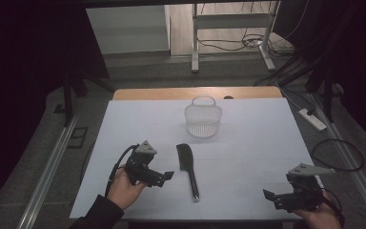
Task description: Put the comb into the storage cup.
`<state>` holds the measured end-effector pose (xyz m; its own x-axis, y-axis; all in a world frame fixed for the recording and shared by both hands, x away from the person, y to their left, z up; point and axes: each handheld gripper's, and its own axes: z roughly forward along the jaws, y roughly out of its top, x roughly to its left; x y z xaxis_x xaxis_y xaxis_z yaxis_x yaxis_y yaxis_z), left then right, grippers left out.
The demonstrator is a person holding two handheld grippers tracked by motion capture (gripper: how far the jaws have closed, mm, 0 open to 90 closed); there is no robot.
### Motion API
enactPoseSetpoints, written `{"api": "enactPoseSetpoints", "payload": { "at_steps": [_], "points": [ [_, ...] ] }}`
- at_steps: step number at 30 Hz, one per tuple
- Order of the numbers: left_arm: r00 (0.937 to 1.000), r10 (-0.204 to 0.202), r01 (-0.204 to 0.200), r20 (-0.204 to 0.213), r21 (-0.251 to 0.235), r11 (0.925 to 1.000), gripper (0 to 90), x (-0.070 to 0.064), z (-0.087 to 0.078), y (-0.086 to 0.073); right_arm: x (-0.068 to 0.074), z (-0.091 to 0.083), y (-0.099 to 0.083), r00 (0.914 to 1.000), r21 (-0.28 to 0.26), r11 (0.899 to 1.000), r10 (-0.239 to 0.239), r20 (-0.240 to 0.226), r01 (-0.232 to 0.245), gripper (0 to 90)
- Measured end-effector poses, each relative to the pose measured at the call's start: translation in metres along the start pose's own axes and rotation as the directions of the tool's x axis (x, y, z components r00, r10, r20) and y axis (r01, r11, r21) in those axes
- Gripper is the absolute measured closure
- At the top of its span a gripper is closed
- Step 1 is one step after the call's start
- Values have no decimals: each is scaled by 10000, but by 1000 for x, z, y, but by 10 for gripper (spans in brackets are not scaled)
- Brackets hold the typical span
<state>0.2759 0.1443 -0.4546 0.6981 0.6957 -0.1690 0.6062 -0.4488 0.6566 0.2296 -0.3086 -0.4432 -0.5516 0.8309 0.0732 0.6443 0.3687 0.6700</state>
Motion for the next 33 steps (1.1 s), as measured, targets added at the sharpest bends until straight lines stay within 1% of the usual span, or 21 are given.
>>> {"api": "enactPoseSetpoints", "payload": {
  "at_steps": [1, 4, 14, 17, 18, 23, 33],
  "points": [
    [10000, -7, 7, 24, -13, 10000, 0, 0, 1, 1, 0, 0, 0, 10000, 1, 10000, 0, -1, 0, 0],
    [9999, 134, -134, 60, 139, 9998, 0, -1, 6, 5, 0, 0, 0, 10000, 7, 10000, 1, -1, -1, 0],
    [9991, 235, -243, 344, 238, 9994, 0, -1, 17, 16, 0, 0, 0, 10000, 7, 10000, -10, 0, 10, 0],
    [9991, 235, -243, 349, 229, 9994, 0, -2, 19, 18, 0, 0, 0, 10000, 8, 10000, -10, 0, 10, 0],
    [9989, 339, -349, 324, 293, 9990, 0, -2, 20, 20, 0, 0, 0, 10000, 11, 10000, -15, -1, 15, 0],
    [9984, 469, -478, 310, 295, 9984, 0, -4, 25, 25, 0, 0, 0, 10000, 16, 10000, -20, 1, 20, 0],
    [9976, 523, -533, 448, 208, 9984, 0, -7, 35, 37, 0, 0, 0, 10000, 33, 10000, -26, -9, 26, 0]
  ]
}}
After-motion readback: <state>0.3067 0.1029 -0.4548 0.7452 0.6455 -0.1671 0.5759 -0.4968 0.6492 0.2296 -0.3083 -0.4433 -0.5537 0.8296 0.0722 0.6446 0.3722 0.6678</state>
